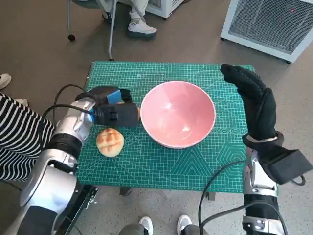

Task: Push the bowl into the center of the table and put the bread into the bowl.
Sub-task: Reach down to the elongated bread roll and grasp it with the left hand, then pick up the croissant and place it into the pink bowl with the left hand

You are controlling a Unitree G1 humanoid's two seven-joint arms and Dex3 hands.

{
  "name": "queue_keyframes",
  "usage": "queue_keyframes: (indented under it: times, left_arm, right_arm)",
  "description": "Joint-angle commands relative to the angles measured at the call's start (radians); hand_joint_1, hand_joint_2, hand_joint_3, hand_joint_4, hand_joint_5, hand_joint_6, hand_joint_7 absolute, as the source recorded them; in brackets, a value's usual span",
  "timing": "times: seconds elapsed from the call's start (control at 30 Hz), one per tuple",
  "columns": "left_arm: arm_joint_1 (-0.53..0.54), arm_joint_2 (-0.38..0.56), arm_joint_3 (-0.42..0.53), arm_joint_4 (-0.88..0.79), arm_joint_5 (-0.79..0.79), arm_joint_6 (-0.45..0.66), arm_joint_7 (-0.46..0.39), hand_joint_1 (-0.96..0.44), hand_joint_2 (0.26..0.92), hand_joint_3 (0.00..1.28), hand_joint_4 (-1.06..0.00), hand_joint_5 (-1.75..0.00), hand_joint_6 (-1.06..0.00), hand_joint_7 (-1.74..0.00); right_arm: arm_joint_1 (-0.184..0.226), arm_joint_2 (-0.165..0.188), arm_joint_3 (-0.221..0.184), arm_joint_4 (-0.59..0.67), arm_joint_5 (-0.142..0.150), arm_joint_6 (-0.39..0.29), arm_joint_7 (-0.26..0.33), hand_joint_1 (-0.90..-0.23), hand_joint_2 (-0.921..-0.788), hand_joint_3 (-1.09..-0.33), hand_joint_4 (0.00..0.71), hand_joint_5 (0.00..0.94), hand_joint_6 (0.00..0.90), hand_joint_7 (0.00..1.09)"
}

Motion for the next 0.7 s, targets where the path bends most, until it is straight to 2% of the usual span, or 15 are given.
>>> queue_keyframes:
  times: [0.03, 0.7]
  left_arm:
    - [-0.044, 0.048, 0.039, -0.036, -0.032, -0.044, 0.007, 0.0, 0.921, 0.13, -0.6, -1.23, -0.57, -1.25]
    - [-0.042, 0.18, 0.211, -0.268, -0.156, -0.22, 0.047, 0.0, 0.92, 0.08, -0.7, -1.16, -0.58, -1.2]
  right_arm:
    - [0.025, 0.012, 0.002, 0.018, 0.008, 0.009, -0.007, -0.825, -0.921, -0.74, 0.213, 0.003, 0.044, 0.58]
    - [0.022, 0.021, 0.001, 0.029, 0.014, 0.007, 0.001, -0.813, -0.921, -0.743, 0.21, 0.001, 0.043, 0.58]
